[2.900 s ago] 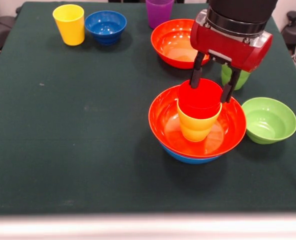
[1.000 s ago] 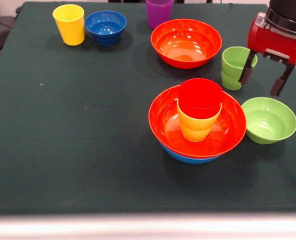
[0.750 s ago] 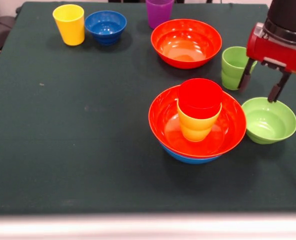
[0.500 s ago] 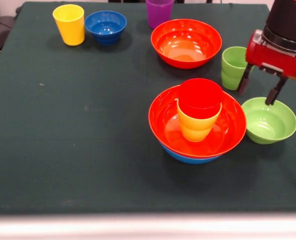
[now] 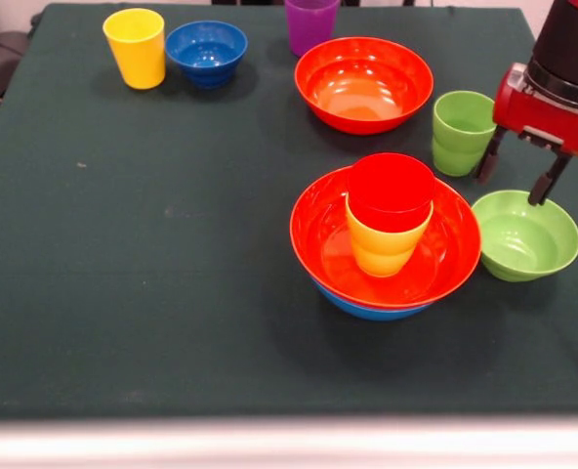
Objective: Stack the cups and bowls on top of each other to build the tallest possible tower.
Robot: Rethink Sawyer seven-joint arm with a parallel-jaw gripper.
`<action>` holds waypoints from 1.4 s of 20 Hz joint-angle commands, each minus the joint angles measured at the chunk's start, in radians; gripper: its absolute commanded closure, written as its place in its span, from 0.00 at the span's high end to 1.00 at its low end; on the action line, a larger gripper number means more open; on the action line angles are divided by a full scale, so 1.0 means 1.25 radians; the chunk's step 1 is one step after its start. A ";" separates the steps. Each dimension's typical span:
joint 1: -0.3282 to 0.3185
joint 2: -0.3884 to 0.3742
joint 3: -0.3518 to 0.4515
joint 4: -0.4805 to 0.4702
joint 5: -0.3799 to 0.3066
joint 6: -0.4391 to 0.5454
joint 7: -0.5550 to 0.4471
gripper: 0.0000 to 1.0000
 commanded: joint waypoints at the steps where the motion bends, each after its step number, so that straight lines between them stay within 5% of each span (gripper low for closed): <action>1: 0.011 0.041 0.020 0.041 0.040 0.055 0.202 1.00; 11: 0.000 0.092 0.024 0.029 0.080 0.002 0.182 1.00; 19: 0.014 0.060 0.021 0.111 0.089 -0.040 0.173 1.00; 28: 0.011 0.099 0.028 0.088 0.101 -0.074 0.172 1.00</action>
